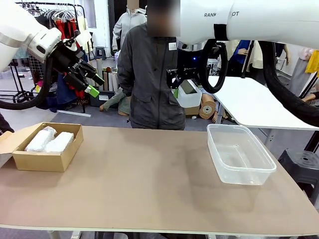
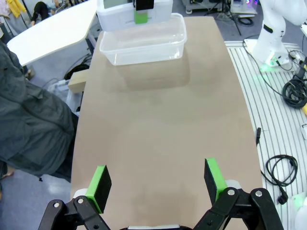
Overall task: Separate and place wrapped and unwrapped clocks.
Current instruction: If the picked Digital clock is wrapped, place it in the Package Box ; if not, place it in the Organizing box.
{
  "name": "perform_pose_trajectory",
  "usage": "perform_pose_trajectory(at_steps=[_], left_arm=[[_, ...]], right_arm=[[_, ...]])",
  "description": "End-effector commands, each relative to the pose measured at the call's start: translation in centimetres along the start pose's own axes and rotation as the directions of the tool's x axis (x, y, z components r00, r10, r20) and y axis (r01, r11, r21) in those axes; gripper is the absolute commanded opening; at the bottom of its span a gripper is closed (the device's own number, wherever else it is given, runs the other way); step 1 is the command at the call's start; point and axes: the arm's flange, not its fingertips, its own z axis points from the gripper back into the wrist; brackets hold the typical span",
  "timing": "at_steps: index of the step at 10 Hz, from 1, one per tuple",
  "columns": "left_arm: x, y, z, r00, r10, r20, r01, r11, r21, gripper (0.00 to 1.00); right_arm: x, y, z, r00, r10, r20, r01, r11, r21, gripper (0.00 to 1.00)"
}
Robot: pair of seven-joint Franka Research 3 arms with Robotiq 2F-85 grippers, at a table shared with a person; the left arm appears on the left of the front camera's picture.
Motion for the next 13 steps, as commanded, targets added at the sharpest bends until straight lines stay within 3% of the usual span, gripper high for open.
perform_pose_trajectory(at_steps=[1, 7, 10, 11, 13], left_arm=[[-0.1, -0.1, 0.1, 1.0, -0.008, -0.013, 0.008, 1.0, 0.0, 1.0], [-0.1, -0.1, 0.1, 1.0, -0.008, -0.013, 0.008, 1.0, 0.0, 1.0], [-0.1, -0.1, 0.1, 1.0, -0.008, -0.013, 0.008, 1.0, 0.0, 1.0], [-0.1, -0.1, 0.1, 1.0, -0.008, -0.013, 0.008, 1.0, 0.0, 1.0], [-0.1, -0.1, 0.1, 1.0, -0.008, -0.013, 0.008, 1.0, 0.0, 1.0]], right_arm=[[-0.1, -1.5, 0.2, 1.0, -0.009, -0.006, 0.009, 1.0, -0.006, 0.0], [-1.4, -10.7, -0.9, 0.99, -0.125, 0.066, 0.124, 0.992, 0.021, 0.0], [-3.1, -16.1, -5.6, 0.977, -0.208, -0.04, 0.211, 0.975, 0.076, 0.0], [-3.6, -17.1, -7.1, 0.975, -0.221, -0.004, 0.221, 0.973, 0.063, 0.0], [-4.5, -19.2, -9.4, 0.965, -0.263, -0.009, 0.263, 0.963, 0.049, 0.0]])
